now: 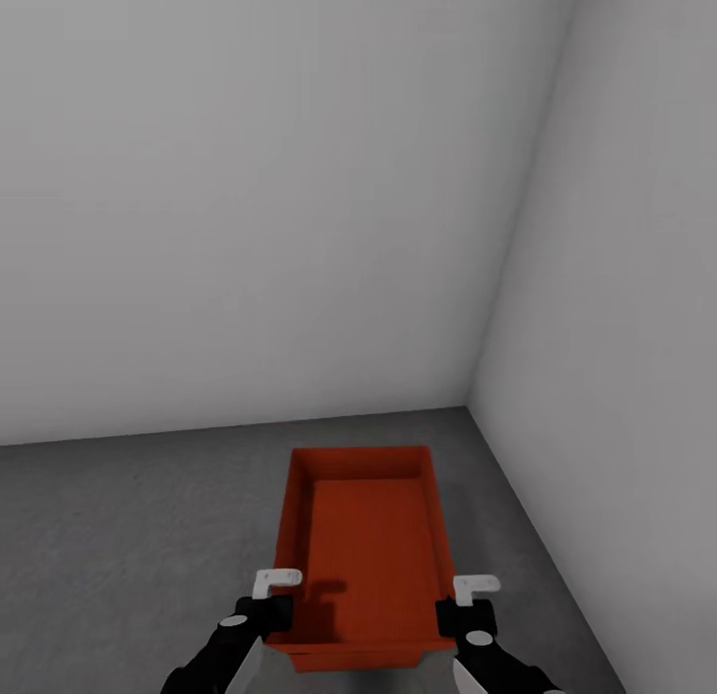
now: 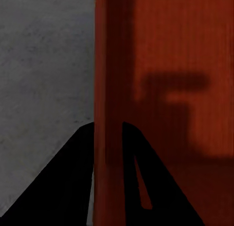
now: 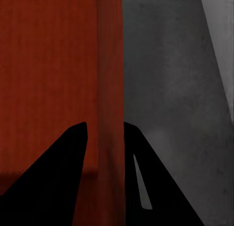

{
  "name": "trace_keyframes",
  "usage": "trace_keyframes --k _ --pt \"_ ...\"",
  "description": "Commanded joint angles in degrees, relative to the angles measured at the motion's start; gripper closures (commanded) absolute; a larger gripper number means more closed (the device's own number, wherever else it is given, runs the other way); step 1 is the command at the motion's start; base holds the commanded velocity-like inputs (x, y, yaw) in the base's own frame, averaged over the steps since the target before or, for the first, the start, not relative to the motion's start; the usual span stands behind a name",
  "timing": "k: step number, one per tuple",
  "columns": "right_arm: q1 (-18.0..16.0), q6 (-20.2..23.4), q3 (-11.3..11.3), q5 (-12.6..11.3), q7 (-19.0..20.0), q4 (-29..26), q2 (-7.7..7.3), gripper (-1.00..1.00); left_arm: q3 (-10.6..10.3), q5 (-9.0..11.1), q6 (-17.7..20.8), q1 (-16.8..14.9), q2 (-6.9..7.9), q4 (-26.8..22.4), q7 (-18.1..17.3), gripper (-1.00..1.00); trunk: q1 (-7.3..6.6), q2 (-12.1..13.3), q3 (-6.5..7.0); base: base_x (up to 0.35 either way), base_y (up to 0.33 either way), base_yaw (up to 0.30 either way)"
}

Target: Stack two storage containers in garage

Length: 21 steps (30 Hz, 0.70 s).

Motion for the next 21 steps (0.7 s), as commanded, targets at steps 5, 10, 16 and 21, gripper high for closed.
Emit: trace_keyframes --k 5,10,16,21 --pt "-0.1 -0.5 -0.4 -1.1 -0.7 0.2 -1.5 1.0 0.1 -0.6 0.4 0.0 1.56 -0.2 0.8 1.0 0.01 -0.1 -0.1 0.0 0.0 0.0" --pt "-0.1 -0.5 -0.4 -1.1 -0.7 0.2 -1.5 1.0 0.0 -0.6 0.4 0.0 1.56 -0.2 0.9 1.0 0.01 -0.1 -0.12 0.0 0.0 0.0" --pt "-0.1 -0.5 -0.4 -1.1 -0.7 0.2 -1.5 1.0 0.0 -0.6 0.4 0.0 1.56 -0.2 1.0 1.0 0.67 -1.3 -0.66 0.0 0.0 0.0" --pt "-0.1 -0.5 -0.4 -1.1 -0.7 0.2 -1.5 1.0 0.1 -0.6 0.4 0.0 1.56 -0.2 1.1 1.0 1.76 -3.3 -1.56 0.0 0.0 0.0"
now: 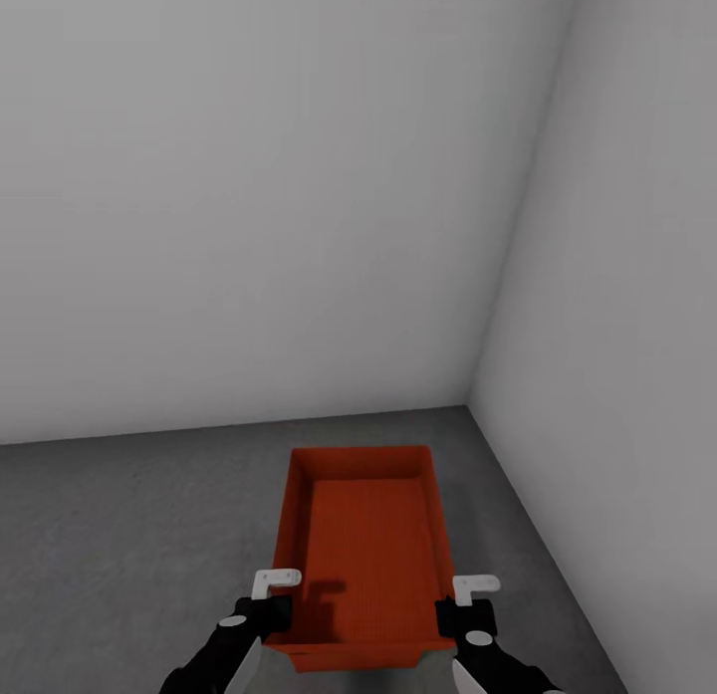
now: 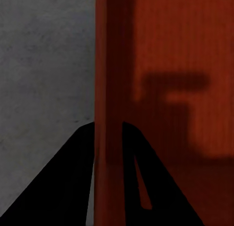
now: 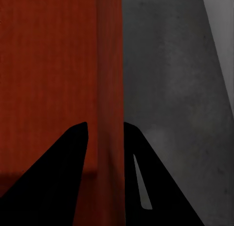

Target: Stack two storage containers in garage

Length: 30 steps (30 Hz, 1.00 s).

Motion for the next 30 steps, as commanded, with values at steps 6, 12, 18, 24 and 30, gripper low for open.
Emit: trace_keyframes --k 6,12,18,24,30 --pt "-0.1 -0.4 -0.6 -0.9 -0.7 0.1 -1.58 1.0 0.3 -0.8 0.4 0.0 1.39 -0.2 1.1 1.0 1.33 -2.5 -1.2 0.0 0.0 0.0" --pt "-0.1 -0.4 -0.6 -0.9 -0.7 0.1 -1.58 1.0 0.3 -0.8 0.4 0.0 1.39 -0.2 1.1 1.0 2.65 -4.9 -2.72 0.0 0.0 0.0" --pt "-0.1 -0.4 -0.6 -0.9 -0.7 0.1 -1.58 1.0 0.3 -0.8 0.4 0.0 1.39 -0.3 1.1 1.0 3.96 -7.3 -4.34 0.0 0.0 0.0" --pt "-0.1 -0.4 -0.6 -0.9 -0.8 0.1 -1.58 1.0 0.3 -0.8 0.4 0.0 1.39 -0.3 1.1 1.0 5.28 -9.7 -5.95 0.0 0.0 0.0" --pt "-0.1 -0.4 -0.6 -0.9 -0.8 0.1 -1.55 1.0 0.3 -0.8 0.4 0.0 1.39 -0.3 1.1 1.0 6.16 -11.3 -7.12 0.0 0.0 0.0"
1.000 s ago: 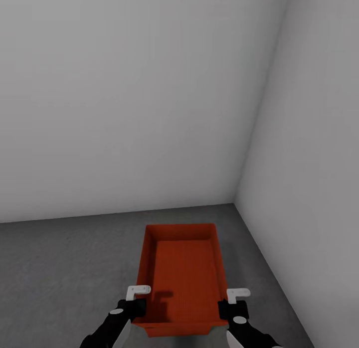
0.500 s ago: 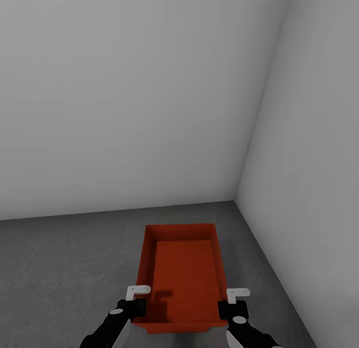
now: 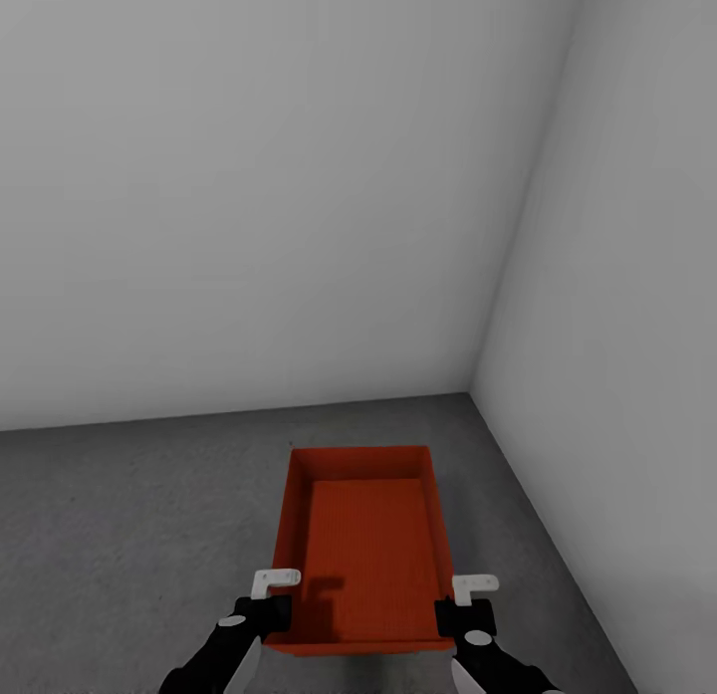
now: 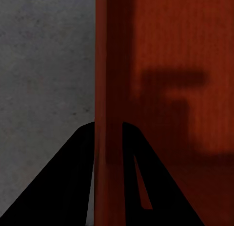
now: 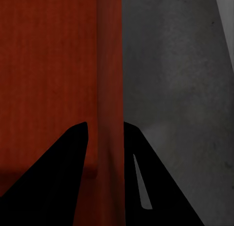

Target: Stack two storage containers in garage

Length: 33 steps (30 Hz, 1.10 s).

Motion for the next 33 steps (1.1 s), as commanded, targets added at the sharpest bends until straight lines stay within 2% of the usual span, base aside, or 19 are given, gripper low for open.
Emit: trace_keyframes --k 1,5,16,33 --pt "-0.1 -0.5 -0.5 -1.1 -0.6 0.2 -1.69 1.0 0.3 -0.8 0.4 0.0 1.26 -0.3 1.2 1.0 0.0 0.0 -0.07 0.0 0.0 0.0" --pt "-0.1 -0.5 -0.5 -1.1 -0.6 0.2 -1.7 1.0 0.2 -0.8 0.4 0.0 1.26 -0.3 1.2 1.0 0.0 0.0 -0.1 0.0 0.0 0.0" --pt "-0.1 -0.4 -0.5 -1.1 -0.7 0.2 -1.71 1.0 0.2 -0.8 0.4 0.0 1.26 -0.3 1.3 1.0 2.42 -4.4 -2.08 0.0 0.0 0.0" --pt "-0.1 -0.5 -0.5 -1.1 -0.9 0.2 -1.61 1.0 0.2 -0.8 0.4 0.0 1.26 -0.3 1.3 1.0 6.15 -11.3 -6.33 0.0 0.0 0.043"
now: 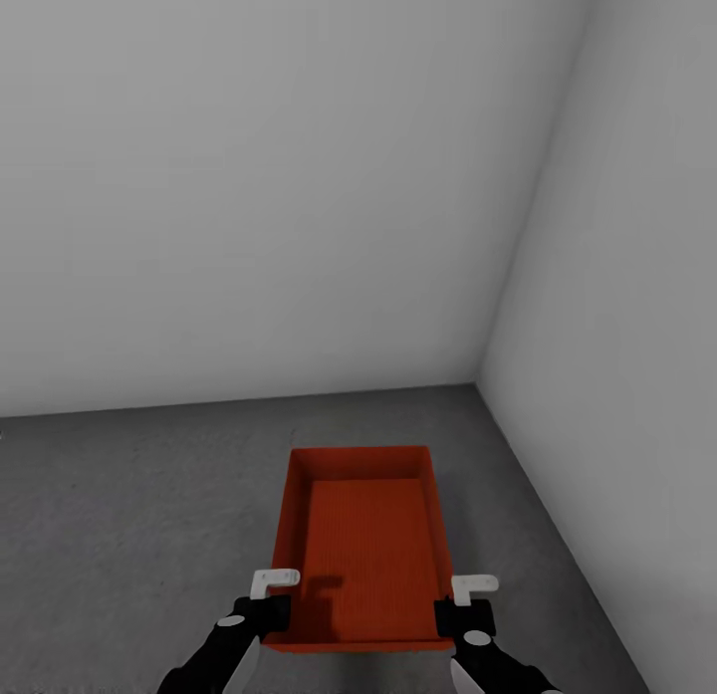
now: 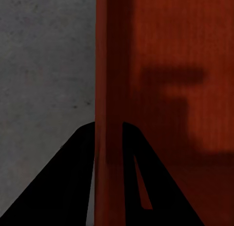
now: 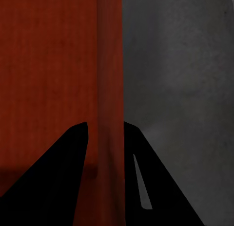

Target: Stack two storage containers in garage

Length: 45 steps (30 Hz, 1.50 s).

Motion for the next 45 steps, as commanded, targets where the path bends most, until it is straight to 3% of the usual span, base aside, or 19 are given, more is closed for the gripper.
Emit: trace_keyframes --k 1,13,19,37,45 --pt "-0.1 -0.5 -0.6 -1.0 -0.7 0.1 -1.76 1.0 0.2 -0.8 0.4 0.0 1.08 -0.2 1.6 1.0 0.22 -0.4 -0.32 0.0 0.0 0.076" --pt "-0.1 -0.5 -0.6 -0.9 -0.7 0.1 -1.76 1.0 0.1 -0.8 0.4 0.0 1.08 -0.2 1.5 1.0 2.86 -5.3 -3.46 0.0 0.0 0.076" --pt "-0.1 -0.5 -0.6 -0.9 -0.7 0.1 -1.76 1.0 0.1 -0.8 0.4 0.0 1.08 -0.2 1.5 1.0 2.86 -5.3 -3.69 0.0 0.0 0.038" --pt "-0.1 -0.4 -0.6 -0.8 -1.5 0.1 -1.67 1.0 0.2 -0.8 0.4 0.0 1.08 -0.2 1.5 1.0 6.81 -12.5 -7.18 0.0 0.0 0.009" --pt "-0.1 -0.5 -0.6 -0.8 -1.5 0.1 -1.75 1.0 0.1 -0.8 0.4 0.0 1.08 -0.2 1.5 1.0 6.81 -12.5 -7.8 0.0 0.0 0.067"
